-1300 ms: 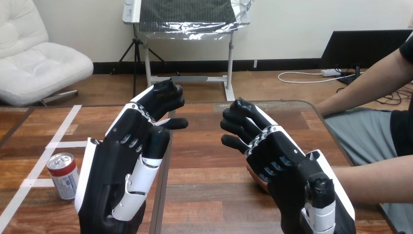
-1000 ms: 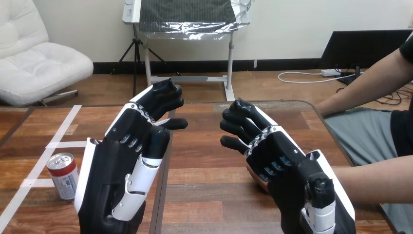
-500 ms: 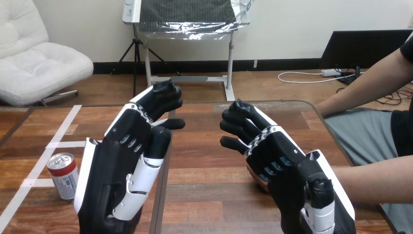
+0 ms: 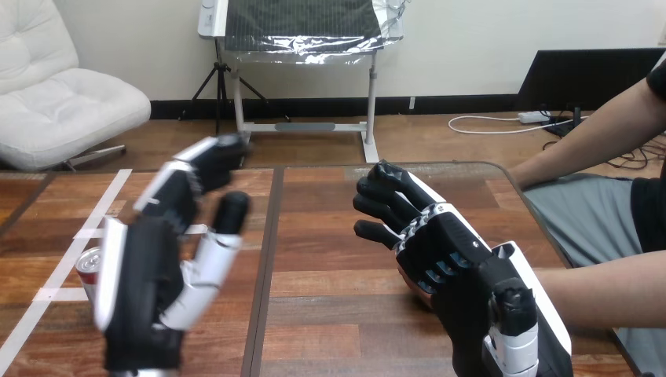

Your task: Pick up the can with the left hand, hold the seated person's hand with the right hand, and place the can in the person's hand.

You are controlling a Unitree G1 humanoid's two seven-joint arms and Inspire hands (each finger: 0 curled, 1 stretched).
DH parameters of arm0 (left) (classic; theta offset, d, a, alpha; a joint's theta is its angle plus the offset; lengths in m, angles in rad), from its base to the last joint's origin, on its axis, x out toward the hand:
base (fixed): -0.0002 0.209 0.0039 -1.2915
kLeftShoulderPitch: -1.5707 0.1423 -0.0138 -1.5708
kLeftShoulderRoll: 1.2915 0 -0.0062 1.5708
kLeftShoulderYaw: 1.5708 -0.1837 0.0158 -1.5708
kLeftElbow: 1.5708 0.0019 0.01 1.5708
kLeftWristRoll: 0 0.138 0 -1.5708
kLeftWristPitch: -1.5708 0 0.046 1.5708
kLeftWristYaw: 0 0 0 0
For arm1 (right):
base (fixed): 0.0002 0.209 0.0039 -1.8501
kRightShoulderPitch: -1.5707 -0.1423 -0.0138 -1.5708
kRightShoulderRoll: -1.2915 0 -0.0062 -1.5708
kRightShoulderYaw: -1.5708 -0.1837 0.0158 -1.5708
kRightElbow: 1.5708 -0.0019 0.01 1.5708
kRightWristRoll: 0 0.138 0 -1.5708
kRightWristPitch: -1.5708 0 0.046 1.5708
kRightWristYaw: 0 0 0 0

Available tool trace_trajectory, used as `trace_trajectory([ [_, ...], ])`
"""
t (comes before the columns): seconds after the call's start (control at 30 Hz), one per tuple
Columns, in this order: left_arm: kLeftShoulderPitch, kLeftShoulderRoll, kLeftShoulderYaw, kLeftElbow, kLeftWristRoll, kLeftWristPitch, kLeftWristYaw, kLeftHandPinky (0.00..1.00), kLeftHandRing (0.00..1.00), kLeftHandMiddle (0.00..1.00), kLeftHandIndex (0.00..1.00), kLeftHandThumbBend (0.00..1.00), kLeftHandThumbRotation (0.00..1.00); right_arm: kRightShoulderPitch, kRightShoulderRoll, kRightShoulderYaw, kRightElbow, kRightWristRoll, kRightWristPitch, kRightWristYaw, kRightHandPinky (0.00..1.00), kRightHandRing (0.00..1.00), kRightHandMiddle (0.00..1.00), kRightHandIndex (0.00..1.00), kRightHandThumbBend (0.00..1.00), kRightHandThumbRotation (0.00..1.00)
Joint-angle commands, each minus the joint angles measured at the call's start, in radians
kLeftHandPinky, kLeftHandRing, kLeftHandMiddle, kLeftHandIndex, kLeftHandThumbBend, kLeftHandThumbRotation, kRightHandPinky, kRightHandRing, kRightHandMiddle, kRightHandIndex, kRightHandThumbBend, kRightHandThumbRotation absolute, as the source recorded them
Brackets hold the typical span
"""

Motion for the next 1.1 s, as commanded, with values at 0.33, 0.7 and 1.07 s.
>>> trace_trajectory([
  [0.33, -0.152, 0.031, 0.151, 0.219, 0.132, -0.07, 0.107, 0.74, 0.8, 0.8, 0.76, 0.58, 0.68, -0.043, 0.011, -0.001, -0.033, -0.006, -0.023, -0.005, 0.85, 0.9, 0.89, 0.9, 0.78, 0.97],
  [0.7, -0.168, 0.048, 0.205, 0.273, 0.256, -0.008, 0.203, 0.77, 0.85, 0.84, 0.8, 0.62, 0.6, -0.04, 0.015, -0.004, -0.029, -0.012, -0.027, -0.01, 0.85, 0.89, 0.89, 0.9, 0.79, 0.97],
  [1.07, -0.193, 0.081, 0.233, 0.334, 0.316, 0.014, 0.268, 0.77, 0.84, 0.85, 0.81, 0.63, 0.57, -0.04, 0.011, -0.006, -0.032, -0.008, -0.024, -0.009, 0.85, 0.9, 0.89, 0.9, 0.79, 0.97],
])
